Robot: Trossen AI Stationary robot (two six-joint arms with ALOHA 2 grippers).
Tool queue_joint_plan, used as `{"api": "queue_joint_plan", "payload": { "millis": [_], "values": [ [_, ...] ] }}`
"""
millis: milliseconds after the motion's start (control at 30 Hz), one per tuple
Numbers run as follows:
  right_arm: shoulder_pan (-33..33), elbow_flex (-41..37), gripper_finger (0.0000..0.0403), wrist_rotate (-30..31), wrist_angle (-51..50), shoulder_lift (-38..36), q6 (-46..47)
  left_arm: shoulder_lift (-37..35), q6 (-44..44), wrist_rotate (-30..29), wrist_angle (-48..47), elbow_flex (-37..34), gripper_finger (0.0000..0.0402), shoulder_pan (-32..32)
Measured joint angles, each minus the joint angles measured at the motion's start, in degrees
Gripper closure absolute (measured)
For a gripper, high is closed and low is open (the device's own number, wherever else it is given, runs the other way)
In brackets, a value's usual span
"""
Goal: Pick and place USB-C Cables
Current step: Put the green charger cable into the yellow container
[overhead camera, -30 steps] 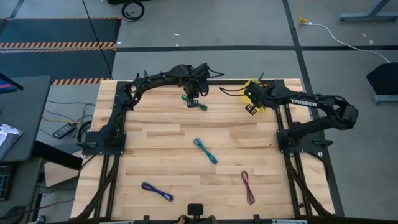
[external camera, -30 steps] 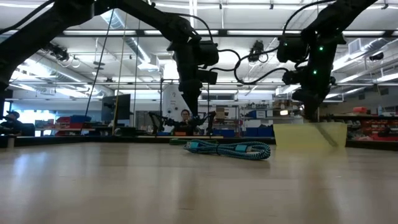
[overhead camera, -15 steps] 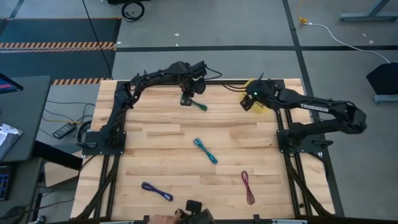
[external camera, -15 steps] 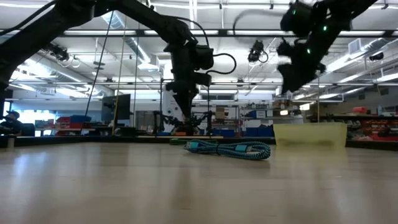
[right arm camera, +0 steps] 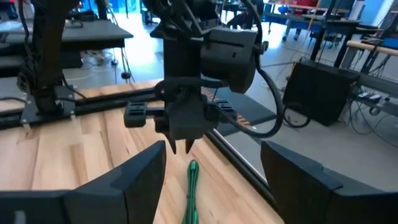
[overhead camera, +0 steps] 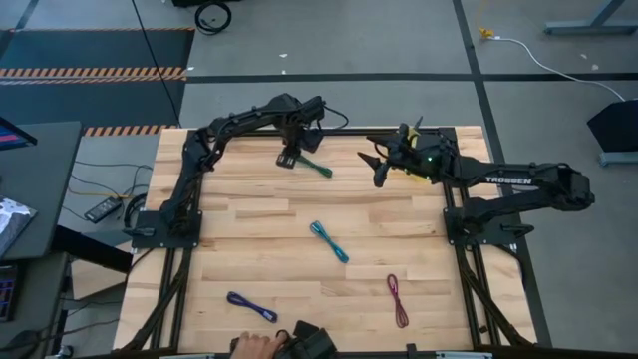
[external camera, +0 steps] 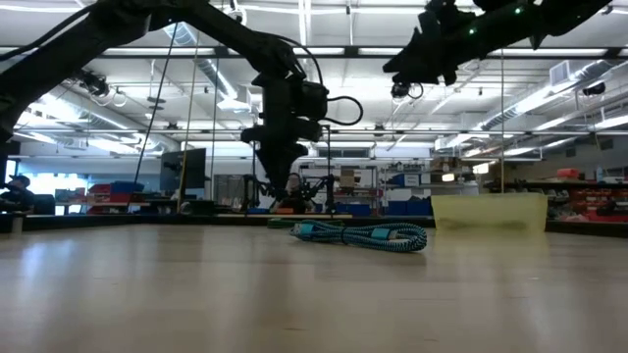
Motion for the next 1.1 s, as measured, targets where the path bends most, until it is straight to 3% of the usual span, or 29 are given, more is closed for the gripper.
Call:
{"api": "queue_joint_plan", "payload": {
  "millis": [233, 433, 667, 1100],
  "values": [
    [0.0, 0.0, 0.0135, 0.0, 2.8, -0.1, -0.1, 0.0, 2.1, 1.0, 5.8, 0.0, 0.0197, -0.6],
    [0.0, 0.0, 0.0135, 0.0, 4.5, -0.7, -1.2, 3.2, 2.7, 2.4, 6.7, 0.0, 0.0162, -0.5],
    [0.0, 0.0, 0.0137, 0.0, 4.4, -2.3, -2.2, 6.2, 0.8, -4.2, 6.8, -0.1, 0.0173, -1.4],
    [0.0, 0.0, 0.0141, 0.0, 4.4, -3.2, -2.0, 8.1, -2.6, -3.0, 6.5, 0.0, 0.0235, -1.4]
  ]
}}
